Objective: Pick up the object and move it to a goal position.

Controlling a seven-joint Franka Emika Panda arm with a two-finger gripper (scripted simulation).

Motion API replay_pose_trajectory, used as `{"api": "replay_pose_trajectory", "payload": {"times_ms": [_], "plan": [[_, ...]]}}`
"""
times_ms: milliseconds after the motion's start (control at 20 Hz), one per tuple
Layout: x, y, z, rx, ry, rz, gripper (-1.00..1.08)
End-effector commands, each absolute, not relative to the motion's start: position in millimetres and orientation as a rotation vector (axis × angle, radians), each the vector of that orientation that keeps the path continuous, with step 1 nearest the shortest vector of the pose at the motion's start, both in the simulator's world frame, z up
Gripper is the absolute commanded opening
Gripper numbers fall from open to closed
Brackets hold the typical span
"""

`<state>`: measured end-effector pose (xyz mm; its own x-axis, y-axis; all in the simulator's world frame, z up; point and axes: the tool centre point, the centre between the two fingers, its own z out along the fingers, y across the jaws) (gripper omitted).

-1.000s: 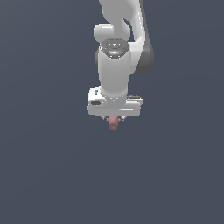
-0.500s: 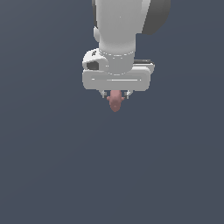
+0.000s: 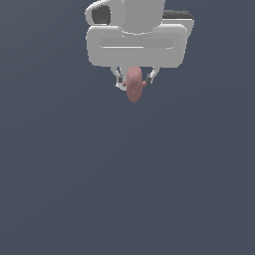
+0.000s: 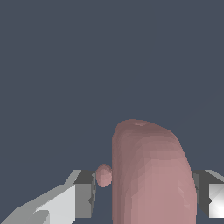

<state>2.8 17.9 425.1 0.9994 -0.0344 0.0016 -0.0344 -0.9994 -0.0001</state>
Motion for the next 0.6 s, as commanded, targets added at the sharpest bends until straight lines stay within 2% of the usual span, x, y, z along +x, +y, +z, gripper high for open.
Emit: {"api": "replay_pose_trajectory", "payload": {"times_ms": [0, 550], "plan": [[2, 19, 442, -3.141, 0.054, 0.000, -1.00], [2, 21, 475, -3.141, 0.054, 0.000, -1.00]]}}
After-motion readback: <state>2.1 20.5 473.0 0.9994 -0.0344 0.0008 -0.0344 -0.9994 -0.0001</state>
